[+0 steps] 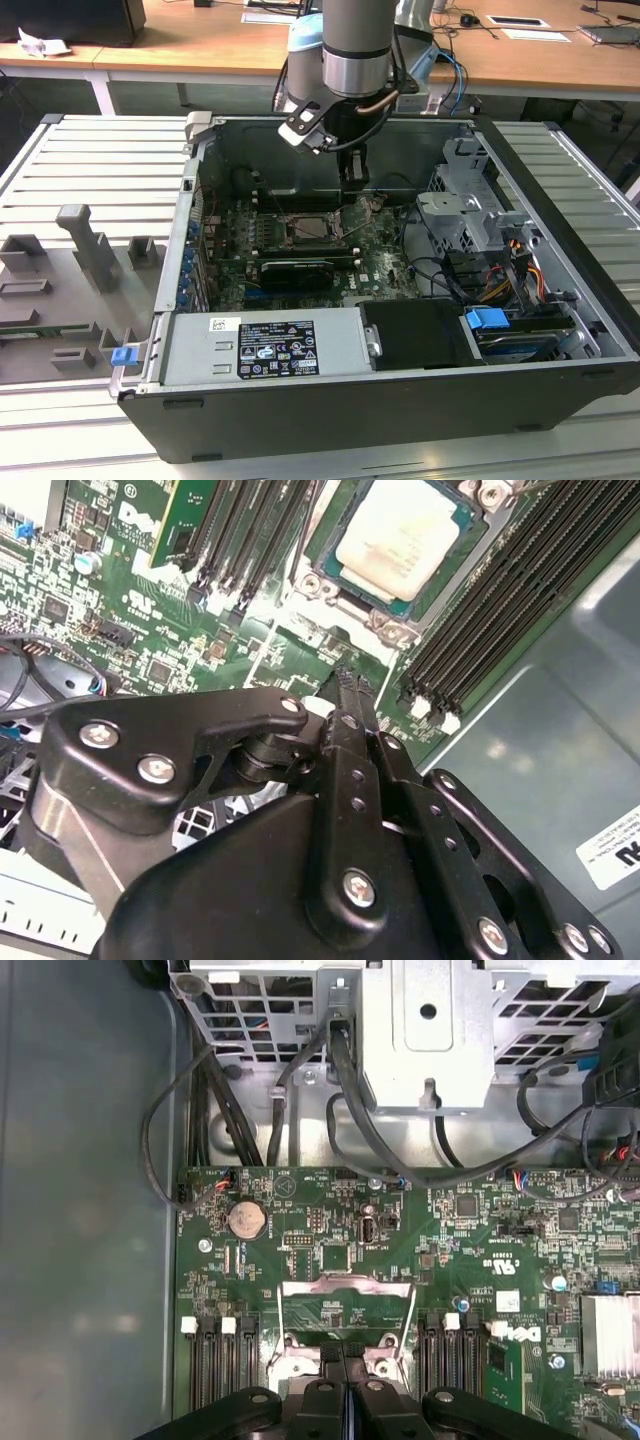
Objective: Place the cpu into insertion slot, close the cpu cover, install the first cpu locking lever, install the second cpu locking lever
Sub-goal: 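Close the cpu cover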
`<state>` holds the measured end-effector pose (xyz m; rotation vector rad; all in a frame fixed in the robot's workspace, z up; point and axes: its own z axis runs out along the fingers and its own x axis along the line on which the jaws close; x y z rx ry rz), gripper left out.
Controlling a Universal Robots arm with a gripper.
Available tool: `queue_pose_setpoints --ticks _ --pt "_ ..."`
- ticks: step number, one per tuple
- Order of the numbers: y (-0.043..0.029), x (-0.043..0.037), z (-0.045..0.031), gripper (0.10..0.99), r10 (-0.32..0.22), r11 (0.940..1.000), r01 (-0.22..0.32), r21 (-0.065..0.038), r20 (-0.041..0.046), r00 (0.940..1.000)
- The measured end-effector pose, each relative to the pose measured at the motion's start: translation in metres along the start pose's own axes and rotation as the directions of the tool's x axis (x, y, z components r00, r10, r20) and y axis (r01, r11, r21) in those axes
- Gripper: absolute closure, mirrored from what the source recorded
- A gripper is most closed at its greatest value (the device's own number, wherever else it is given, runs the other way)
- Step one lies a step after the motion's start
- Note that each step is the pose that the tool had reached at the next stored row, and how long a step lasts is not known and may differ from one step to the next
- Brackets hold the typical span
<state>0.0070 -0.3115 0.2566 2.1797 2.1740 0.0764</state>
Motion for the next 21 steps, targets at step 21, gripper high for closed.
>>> queue_pose_setpoints --ticks 21 --pt "0.0193 0.0005 -0.0070 0.980 0.000 1.0000 0.000 0.000 -0.0012 1.0000"
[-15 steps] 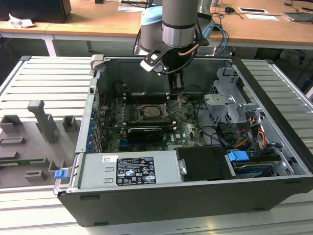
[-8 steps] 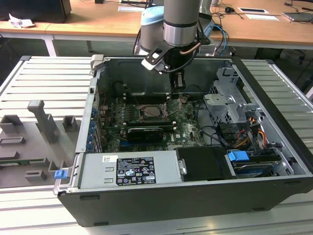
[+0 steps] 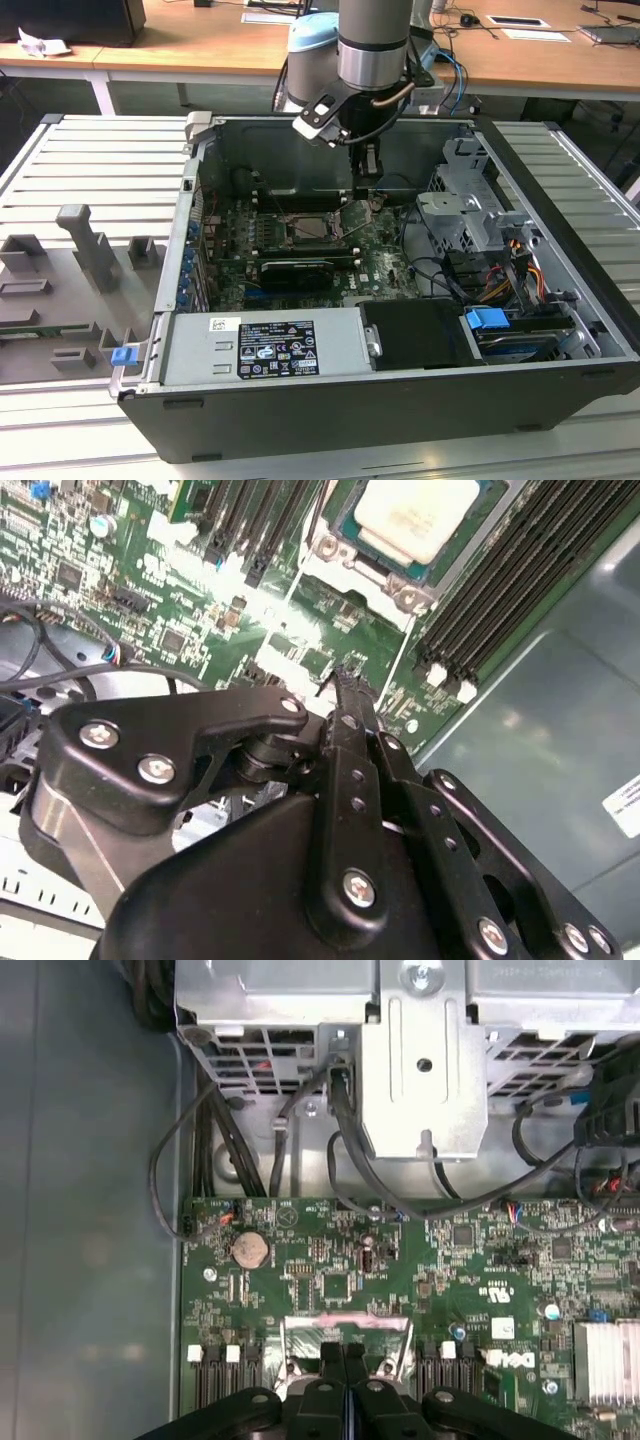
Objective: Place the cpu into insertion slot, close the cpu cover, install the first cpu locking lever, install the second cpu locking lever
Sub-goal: 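Close the cpu cover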
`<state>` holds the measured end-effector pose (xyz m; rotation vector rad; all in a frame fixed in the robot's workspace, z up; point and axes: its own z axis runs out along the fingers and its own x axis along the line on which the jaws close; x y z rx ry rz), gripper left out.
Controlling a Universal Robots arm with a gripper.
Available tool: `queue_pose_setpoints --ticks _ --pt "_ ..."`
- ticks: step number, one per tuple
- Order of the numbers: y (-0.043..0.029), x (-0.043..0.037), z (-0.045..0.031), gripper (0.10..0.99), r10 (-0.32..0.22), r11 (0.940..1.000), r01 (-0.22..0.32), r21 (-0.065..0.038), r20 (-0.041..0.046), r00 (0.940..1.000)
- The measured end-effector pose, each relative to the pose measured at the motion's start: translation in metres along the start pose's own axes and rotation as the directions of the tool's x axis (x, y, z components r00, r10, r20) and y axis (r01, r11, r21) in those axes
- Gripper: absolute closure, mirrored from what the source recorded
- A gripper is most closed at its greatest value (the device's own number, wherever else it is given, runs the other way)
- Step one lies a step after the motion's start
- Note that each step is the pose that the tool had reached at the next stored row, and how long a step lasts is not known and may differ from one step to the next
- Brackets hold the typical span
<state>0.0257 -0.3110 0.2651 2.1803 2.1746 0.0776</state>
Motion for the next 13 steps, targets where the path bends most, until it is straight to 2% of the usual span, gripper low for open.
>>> queue_pose_setpoints --ticks 9,13 --pt "0.0134 0.0000 0.0020 0.980 0.000 1.0000 0.000 0.000 0.0001 1.0000" --pt "0.0138 0.0000 0.0029 0.980 0.000 1.0000 0.000 0.000 0.0001 1.0000"
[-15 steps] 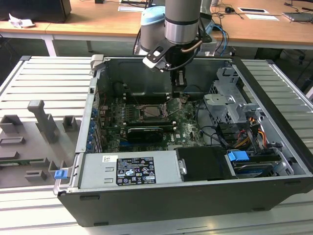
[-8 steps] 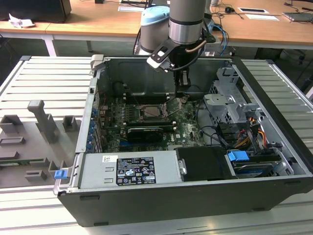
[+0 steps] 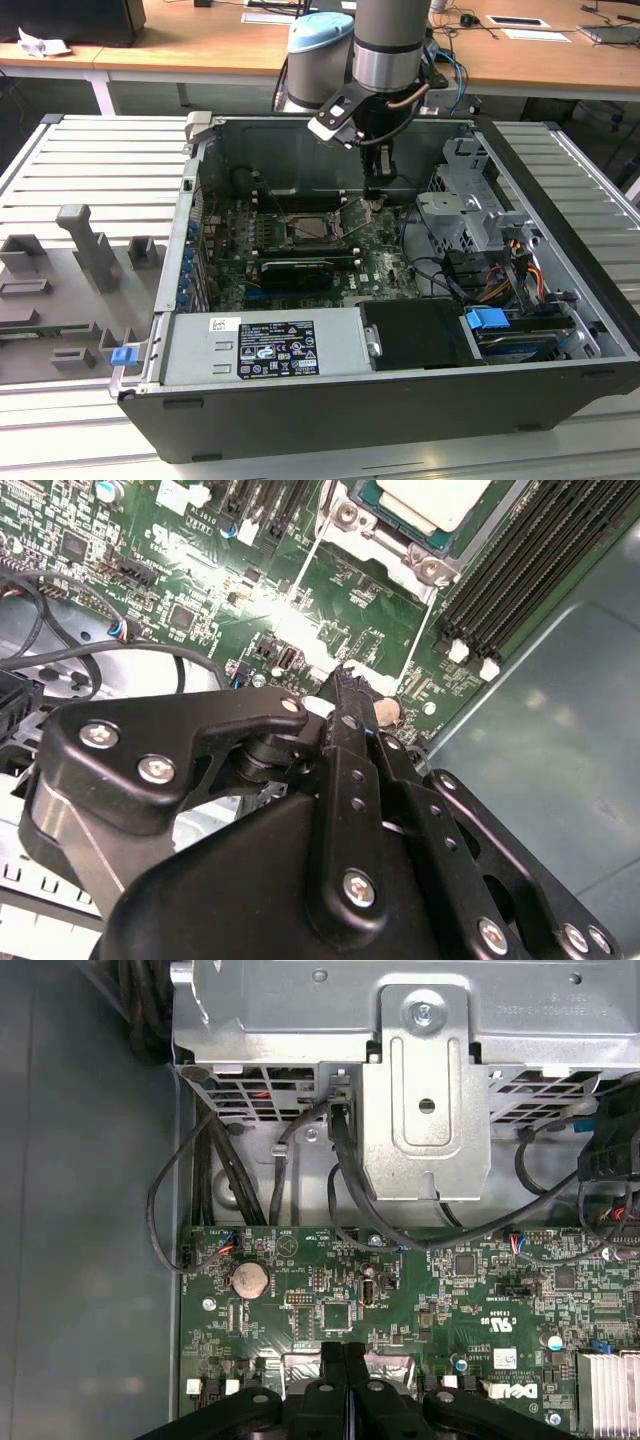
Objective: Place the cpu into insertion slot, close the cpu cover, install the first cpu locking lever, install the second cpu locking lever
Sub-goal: 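Close the cpu cover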
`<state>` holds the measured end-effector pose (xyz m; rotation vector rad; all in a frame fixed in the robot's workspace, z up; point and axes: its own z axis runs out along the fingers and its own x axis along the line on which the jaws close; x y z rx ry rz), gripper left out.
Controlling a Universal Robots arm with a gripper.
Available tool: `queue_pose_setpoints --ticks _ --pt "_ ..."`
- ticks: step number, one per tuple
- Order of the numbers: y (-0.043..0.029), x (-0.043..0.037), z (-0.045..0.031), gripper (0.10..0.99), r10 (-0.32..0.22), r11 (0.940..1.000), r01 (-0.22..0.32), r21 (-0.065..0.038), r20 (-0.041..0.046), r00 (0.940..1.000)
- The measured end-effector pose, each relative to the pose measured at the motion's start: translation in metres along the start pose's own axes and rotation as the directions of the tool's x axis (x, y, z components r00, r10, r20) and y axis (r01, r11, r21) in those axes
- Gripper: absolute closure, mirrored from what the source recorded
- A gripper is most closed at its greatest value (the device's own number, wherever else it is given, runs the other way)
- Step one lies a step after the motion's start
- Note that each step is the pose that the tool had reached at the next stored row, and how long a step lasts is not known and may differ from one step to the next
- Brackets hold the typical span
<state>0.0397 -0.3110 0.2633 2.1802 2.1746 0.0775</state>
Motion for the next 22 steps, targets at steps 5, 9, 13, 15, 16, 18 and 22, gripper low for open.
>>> queue_pose_setpoints --ticks 5,9,13,15,16,18,22 --pt "0.0029 0.0000 0.0005 0.980 0.000 1.0000 0.000 0.000 -0.0002 1.0000" --pt "0.0046 0.0000 0.0007 0.980 0.000 1.0000 0.000 0.000 -0.0002 1.0000" --pt "0.0132 0.0001 0.0028 0.980 0.000 1.0000 0.000 0.000 -0.0002 1.0000" --pt "0.0160 0.0001 0.0052 0.980 0.000 1.0000 0.000 0.000 -0.0002 1.0000" --pt "0.0166 0.0001 0.0066 0.980 0.000 1.0000 0.000 0.000 -0.0002 1.0000" --pt "0.0177 0.0001 0.0102 0.980 0.000 1.0000 0.000 0.000 -0.0001 1.0000" --pt "0.0184 0.0002 0.0197 0.980 0.000 1.0000 0.000 0.000 -0.0002 1.0000"
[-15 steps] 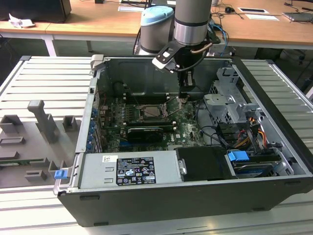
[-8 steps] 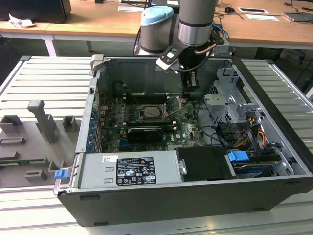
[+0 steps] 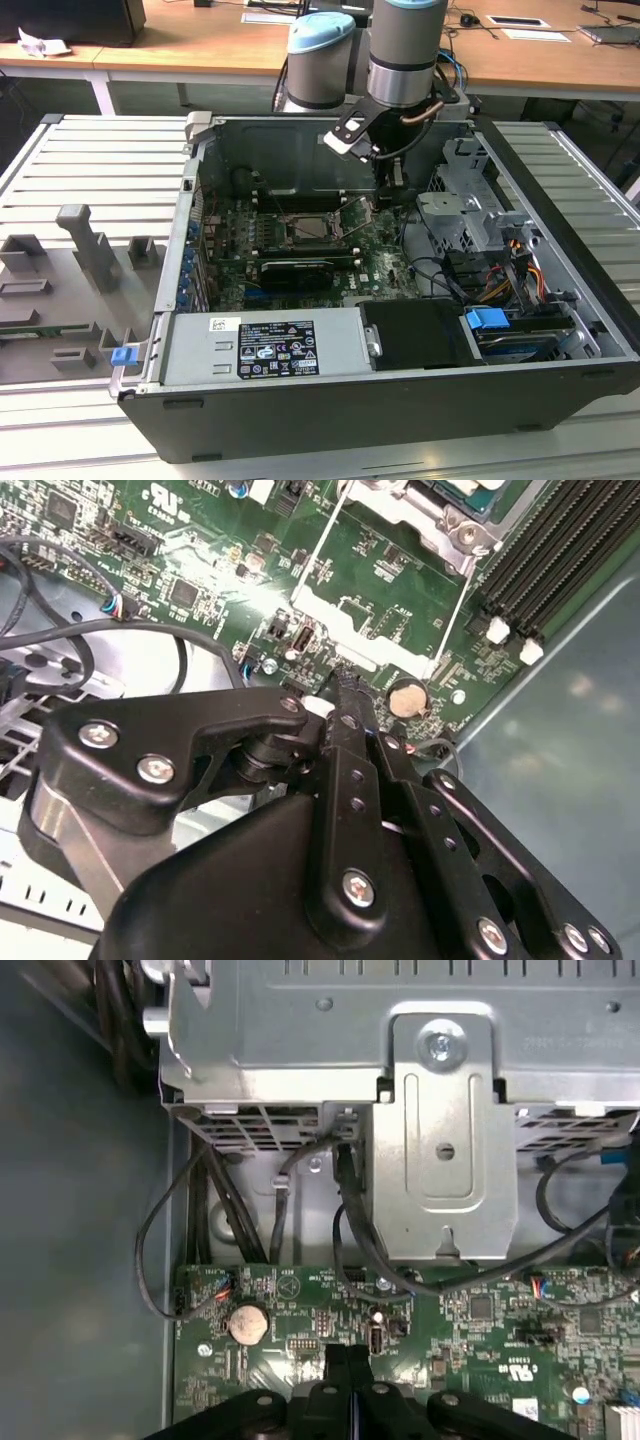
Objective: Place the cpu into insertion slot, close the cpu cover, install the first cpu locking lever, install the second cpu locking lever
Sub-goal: 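Close the cpu cover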
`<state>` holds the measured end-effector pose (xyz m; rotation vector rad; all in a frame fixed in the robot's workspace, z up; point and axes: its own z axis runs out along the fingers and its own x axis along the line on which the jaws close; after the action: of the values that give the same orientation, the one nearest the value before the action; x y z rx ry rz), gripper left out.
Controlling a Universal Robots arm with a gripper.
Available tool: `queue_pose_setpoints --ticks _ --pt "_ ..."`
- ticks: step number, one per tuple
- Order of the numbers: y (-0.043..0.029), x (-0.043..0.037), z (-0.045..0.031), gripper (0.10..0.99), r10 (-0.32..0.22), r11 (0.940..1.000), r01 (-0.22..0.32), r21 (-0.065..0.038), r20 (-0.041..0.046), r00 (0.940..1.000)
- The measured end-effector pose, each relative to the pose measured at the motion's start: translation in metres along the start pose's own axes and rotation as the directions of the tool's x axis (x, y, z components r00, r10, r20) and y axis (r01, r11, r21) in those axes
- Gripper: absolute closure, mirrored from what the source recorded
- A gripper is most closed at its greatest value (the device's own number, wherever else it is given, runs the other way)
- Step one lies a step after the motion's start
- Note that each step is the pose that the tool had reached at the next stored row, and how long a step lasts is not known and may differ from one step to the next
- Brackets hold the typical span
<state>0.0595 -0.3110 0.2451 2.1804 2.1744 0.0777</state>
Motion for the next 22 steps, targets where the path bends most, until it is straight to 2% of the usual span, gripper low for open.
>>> queue_pose_setpoints --ticks 2,8,14,19,20,22 --pt "-0.0004 0.0000 0.0004 0.980 0.000 1.0000 0.000 0.000 0.0003 1.0000" --pt "-0.0078 -0.0001 0.0000 0.980 -0.001 1.0000 0.001 0.000 -0.0001 1.0000" --pt "-0.0113 0.0000 -0.0019 0.980 -0.004 1.0000 0.004 0.007 -0.0002 1.0000" --pt "-0.0221 -0.0001 -0.0028 0.980 -0.004 1.0000 0.004 0.007 -0.0002 1.0000" --pt "-0.0270 -0.0001 -0.0032 0.980 -0.004 1.0000 0.004 0.007 -0.0002 1.0000" --pt "-0.0297 -0.0001 -0.0034 0.980 -0.004 1.0000 0.004 0.007 -0.0003 1.0000"
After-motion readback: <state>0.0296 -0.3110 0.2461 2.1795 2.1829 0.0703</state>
